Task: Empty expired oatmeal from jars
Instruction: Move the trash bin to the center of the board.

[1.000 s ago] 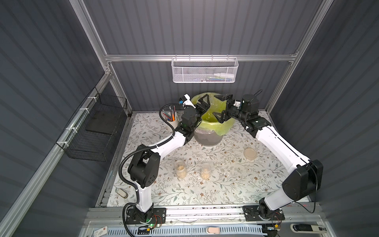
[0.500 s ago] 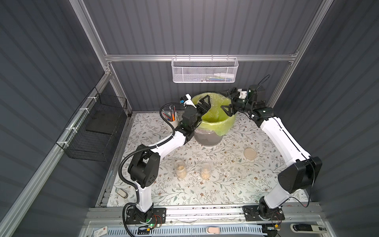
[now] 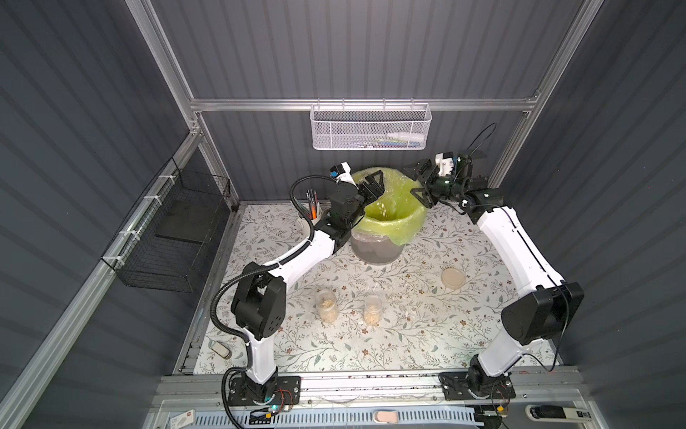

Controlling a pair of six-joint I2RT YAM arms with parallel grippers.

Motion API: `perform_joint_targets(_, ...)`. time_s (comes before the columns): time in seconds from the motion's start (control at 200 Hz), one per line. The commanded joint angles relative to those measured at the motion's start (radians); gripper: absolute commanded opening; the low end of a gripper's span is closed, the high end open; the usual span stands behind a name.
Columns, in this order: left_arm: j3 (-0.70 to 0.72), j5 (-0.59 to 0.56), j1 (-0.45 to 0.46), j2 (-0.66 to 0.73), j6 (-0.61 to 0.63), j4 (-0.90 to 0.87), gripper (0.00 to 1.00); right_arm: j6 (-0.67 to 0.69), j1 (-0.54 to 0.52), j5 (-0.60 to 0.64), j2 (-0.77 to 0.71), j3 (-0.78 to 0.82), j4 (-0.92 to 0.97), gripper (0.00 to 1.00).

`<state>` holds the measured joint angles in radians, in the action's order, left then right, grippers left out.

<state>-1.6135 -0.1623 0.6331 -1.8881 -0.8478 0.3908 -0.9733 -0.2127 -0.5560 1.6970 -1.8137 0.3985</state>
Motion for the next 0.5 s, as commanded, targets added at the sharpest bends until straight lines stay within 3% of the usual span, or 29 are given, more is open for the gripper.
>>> perform_joint_targets(0.0,-0.067,0.023,-0.012,-0.002,0.062,-0.017,0.30,0.053,0.003,-0.062,0.004,-0.012,-0.036,0.99)
perform_joint_targets(0.495,-0.217,0.073,-0.025,-0.044,0.209,-0.194,0.30,0.074,0.061,-0.093,-0.112,0.106,-0.126,0.99)
